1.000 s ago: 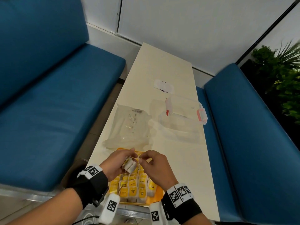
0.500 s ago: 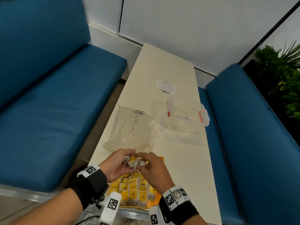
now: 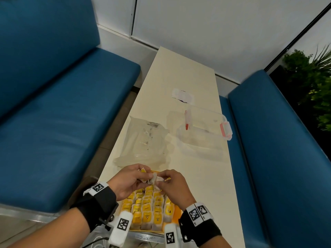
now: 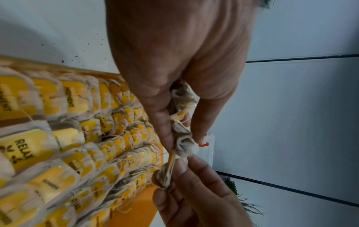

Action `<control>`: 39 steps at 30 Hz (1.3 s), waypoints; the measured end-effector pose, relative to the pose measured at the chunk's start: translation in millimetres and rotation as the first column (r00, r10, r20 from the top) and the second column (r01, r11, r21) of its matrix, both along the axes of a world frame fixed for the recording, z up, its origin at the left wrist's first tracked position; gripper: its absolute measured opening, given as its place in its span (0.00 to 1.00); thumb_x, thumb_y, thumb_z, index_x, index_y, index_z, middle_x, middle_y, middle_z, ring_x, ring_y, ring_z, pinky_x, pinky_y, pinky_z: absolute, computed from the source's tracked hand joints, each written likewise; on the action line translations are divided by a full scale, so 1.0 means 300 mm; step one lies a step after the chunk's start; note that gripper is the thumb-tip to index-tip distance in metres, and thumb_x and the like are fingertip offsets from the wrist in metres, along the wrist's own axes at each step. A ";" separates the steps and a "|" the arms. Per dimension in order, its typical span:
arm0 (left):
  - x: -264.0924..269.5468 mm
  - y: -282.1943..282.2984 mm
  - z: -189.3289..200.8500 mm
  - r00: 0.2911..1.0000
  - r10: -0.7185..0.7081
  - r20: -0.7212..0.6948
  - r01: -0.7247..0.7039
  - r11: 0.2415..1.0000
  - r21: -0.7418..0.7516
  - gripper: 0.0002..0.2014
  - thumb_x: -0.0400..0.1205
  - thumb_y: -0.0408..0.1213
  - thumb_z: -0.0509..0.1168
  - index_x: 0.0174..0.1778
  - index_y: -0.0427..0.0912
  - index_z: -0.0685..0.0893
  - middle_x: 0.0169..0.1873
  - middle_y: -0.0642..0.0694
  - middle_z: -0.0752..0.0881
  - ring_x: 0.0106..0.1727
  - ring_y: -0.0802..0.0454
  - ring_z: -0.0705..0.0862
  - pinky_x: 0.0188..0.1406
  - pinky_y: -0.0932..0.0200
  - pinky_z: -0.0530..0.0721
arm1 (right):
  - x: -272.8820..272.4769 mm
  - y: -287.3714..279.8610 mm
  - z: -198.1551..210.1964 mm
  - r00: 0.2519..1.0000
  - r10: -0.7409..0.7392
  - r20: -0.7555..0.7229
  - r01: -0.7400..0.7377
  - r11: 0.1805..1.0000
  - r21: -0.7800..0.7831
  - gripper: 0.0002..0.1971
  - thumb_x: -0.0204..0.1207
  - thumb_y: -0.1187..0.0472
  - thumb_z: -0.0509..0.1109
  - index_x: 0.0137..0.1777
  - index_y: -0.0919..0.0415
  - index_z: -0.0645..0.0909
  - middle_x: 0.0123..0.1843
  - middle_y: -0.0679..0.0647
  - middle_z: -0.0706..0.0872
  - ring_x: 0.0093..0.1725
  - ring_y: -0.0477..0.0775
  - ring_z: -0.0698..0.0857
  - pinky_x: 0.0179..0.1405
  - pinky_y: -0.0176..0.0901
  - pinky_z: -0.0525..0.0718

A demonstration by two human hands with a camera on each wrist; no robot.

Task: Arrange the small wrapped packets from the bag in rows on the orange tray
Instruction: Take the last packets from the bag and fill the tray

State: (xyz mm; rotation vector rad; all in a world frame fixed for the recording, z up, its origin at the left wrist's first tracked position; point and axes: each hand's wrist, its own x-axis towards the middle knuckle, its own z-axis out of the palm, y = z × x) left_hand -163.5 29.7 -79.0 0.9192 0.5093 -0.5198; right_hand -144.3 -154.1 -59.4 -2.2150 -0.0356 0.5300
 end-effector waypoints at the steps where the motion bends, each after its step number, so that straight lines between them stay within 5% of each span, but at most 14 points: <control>1: 0.002 0.002 -0.002 1.000 0.004 0.002 -0.004 1.000 0.005 0.11 0.77 0.18 0.73 0.52 0.33 0.85 0.43 0.34 0.89 0.42 0.44 0.91 0.38 0.55 0.93 | 0.002 -0.002 0.000 1.000 -0.010 -0.007 0.010 1.000 0.010 0.07 0.74 0.63 0.76 0.50 0.56 0.87 0.50 0.51 0.85 0.39 0.50 0.89 0.38 0.48 0.92; 6: 0.008 0.012 -0.005 0.999 0.036 0.001 -0.036 0.999 -0.009 0.11 0.80 0.18 0.69 0.53 0.35 0.86 0.45 0.35 0.88 0.43 0.44 0.90 0.44 0.47 0.94 | 0.027 -0.016 0.019 0.995 -0.097 -0.038 0.100 0.991 0.084 0.03 0.73 0.67 0.73 0.46 0.63 0.85 0.47 0.58 0.89 0.34 0.56 0.90 0.41 0.56 0.92; 10: 0.007 0.019 0.008 0.999 0.051 0.001 -0.051 0.996 -0.069 0.05 0.80 0.29 0.72 0.50 0.39 0.86 0.43 0.39 0.88 0.42 0.46 0.88 0.45 0.48 0.90 | 0.036 -0.030 0.048 0.989 -0.116 -0.091 0.133 0.969 0.209 0.02 0.75 0.71 0.72 0.46 0.68 0.83 0.44 0.65 0.91 0.43 0.62 0.92 0.46 0.56 0.92; 17: 0.011 0.012 0.000 0.995 -0.055 0.082 0.050 0.997 0.067 0.12 0.74 0.31 0.79 0.34 0.43 0.81 0.30 0.45 0.78 0.29 0.53 0.77 0.27 0.60 0.79 | 0.058 -0.057 0.083 0.986 0.166 0.022 -0.167 0.984 0.057 0.07 0.70 0.64 0.79 0.41 0.49 0.89 0.55 0.50 0.82 0.56 0.48 0.82 0.61 0.39 0.79; 20: -0.002 0.012 0.023 0.961 -0.201 0.188 0.174 0.973 0.151 0.07 0.75 0.29 0.79 0.45 0.42 0.88 0.36 0.45 0.83 0.31 0.55 0.79 0.27 0.61 0.75 | 0.063 -0.052 0.119 0.967 0.254 -0.004 -0.252 0.964 0.088 0.11 0.71 0.67 0.78 0.41 0.46 0.89 0.54 0.48 0.80 0.56 0.45 0.80 0.62 0.34 0.76; 23: -0.011 0.010 0.038 0.892 -0.346 0.292 0.302 0.935 0.185 0.20 0.79 0.28 0.76 0.65 0.48 0.89 0.51 0.53 0.90 0.35 0.57 0.82 0.30 0.62 0.77 | 0.061 -0.040 0.129 0.967 0.256 -0.005 -0.253 0.956 0.149 0.12 0.71 0.69 0.77 0.40 0.47 0.89 0.58 0.52 0.80 0.59 0.44 0.81 0.64 0.36 0.75; 26: -0.008 0.010 0.041 0.854 -0.415 0.315 0.358 0.907 0.223 0.20 0.79 0.31 0.76 0.67 0.49 0.89 0.52 0.54 0.91 0.36 0.57 0.82 0.33 0.62 0.79 | 0.055 -0.032 0.129 0.973 0.232 -0.015 -0.225 0.955 0.196 0.13 0.72 0.70 0.76 0.41 0.48 0.90 0.62 0.54 0.79 0.61 0.45 0.81 0.65 0.37 0.75; 30: -0.009 0.001 0.032 0.832 -0.449 0.327 0.344 0.879 0.331 0.11 0.78 0.34 0.78 0.56 0.44 0.92 0.45 0.49 0.88 0.36 0.57 0.81 0.33 0.61 0.79 | 0.039 -0.022 0.112 0.980 0.198 0.020 -0.198 0.957 0.211 0.09 0.75 0.66 0.76 0.46 0.49 0.91 0.61 0.51 0.81 0.57 0.51 0.83 0.61 0.36 0.80; 34: -0.009 -0.021 0.020 0.891 -0.327 0.316 0.196 0.902 0.384 0.09 0.76 0.34 0.80 0.46 0.39 0.87 0.36 0.45 0.86 0.29 0.57 0.79 0.27 0.62 0.76 | 0.036 -0.017 0.120 0.999 0.027 -0.026 -0.018 0.954 0.300 0.05 0.77 0.61 0.77 0.52 0.57 0.90 0.46 0.47 0.90 0.39 0.46 0.85 0.39 0.36 0.81; 39: -0.011 -0.036 0.014 0.894 -0.284 0.347 0.108 0.887 0.448 0.09 0.75 0.34 0.81 0.39 0.42 0.86 0.31 0.46 0.84 0.29 0.55 0.78 0.26 0.63 0.75 | 0.028 -0.012 0.134 0.999 0.032 -0.020 -0.026 0.966 0.258 0.05 0.76 0.66 0.77 0.43 0.69 0.88 0.31 0.54 0.89 0.28 0.50 0.83 0.27 0.36 0.76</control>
